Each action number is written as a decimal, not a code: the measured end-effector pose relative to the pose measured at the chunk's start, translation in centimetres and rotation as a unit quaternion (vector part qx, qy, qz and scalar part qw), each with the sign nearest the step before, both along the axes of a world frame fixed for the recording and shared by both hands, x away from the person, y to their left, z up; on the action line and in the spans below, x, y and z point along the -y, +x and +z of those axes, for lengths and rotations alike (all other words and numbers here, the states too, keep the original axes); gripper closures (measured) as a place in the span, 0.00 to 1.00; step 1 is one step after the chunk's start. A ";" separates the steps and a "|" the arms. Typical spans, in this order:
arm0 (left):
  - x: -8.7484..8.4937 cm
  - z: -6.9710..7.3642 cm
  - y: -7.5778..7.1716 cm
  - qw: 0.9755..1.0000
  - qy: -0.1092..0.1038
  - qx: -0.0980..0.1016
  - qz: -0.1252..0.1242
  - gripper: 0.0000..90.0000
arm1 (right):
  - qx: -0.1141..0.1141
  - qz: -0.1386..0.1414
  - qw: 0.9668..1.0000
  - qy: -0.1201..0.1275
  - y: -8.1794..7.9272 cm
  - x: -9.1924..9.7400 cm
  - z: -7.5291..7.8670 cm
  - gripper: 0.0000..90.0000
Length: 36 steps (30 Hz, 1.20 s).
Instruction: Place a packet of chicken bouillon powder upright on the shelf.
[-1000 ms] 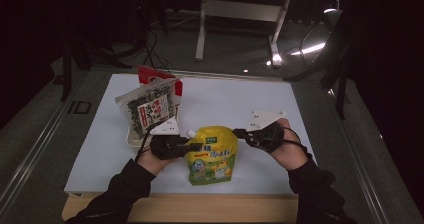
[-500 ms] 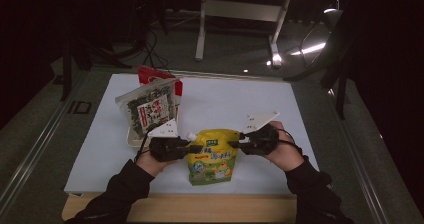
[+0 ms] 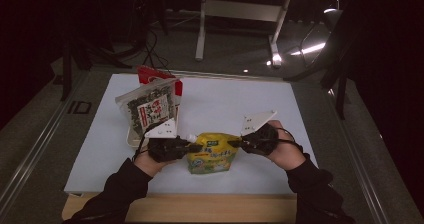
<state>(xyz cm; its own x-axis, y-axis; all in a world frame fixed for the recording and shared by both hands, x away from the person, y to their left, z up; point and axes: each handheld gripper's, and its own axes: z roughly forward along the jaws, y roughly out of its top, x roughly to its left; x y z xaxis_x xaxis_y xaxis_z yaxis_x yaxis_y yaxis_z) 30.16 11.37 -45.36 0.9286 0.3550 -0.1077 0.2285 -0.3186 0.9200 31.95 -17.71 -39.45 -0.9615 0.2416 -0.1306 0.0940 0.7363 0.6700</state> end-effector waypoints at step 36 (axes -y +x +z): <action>-0.6 -1.0 0.7 1.000 -0.023 -0.014 0.006 0.62 | -0.020 0.008 1.000 0.011 1.2 -0.5 -2.2 0.99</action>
<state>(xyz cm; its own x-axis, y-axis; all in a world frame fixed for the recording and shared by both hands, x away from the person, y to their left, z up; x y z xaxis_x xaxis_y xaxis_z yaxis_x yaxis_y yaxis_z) 30.88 12.02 -46.35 0.9205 0.3612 -0.1489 0.2574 -0.2738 0.9267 33.17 -17.19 -41.69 -0.9698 0.2279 -0.0865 0.1089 0.7227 0.6825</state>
